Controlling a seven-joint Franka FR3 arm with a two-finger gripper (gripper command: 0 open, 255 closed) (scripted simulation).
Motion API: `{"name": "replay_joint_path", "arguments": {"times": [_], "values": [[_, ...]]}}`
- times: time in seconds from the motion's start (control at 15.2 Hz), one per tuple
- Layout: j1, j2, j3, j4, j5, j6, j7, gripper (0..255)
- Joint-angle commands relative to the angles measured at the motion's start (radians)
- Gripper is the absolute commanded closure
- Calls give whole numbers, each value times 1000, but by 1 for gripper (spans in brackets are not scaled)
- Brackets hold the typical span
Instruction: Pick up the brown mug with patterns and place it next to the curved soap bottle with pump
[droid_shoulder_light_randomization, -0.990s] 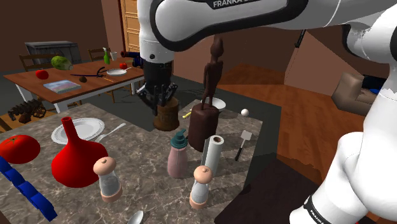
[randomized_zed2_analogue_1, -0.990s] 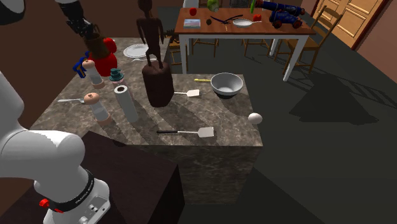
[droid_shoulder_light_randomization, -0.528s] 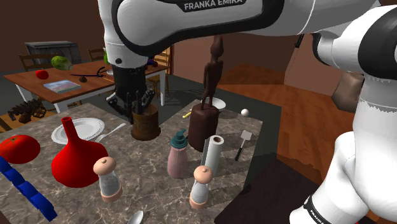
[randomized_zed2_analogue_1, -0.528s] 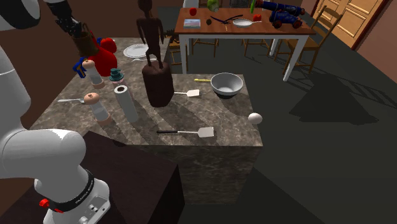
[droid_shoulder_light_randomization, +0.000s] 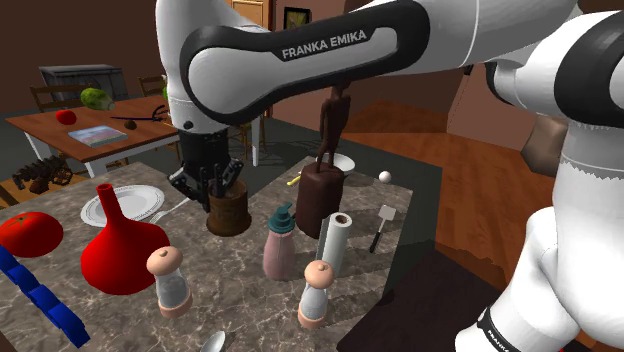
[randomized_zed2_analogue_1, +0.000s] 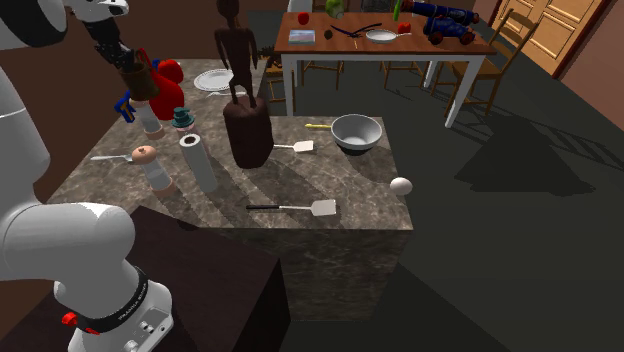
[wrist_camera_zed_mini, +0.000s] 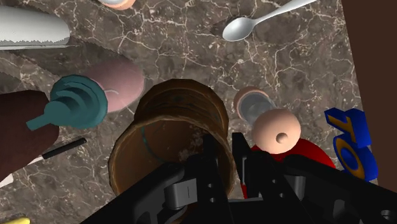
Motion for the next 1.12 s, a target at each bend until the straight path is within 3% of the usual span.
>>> {"name": "replay_joint_path", "arguments": {"times": [0.0,1.06], "values": [[0,2,-1,-23,-2,26,2,255],[3,70,-11,-145,-26,214,21,255]]}}
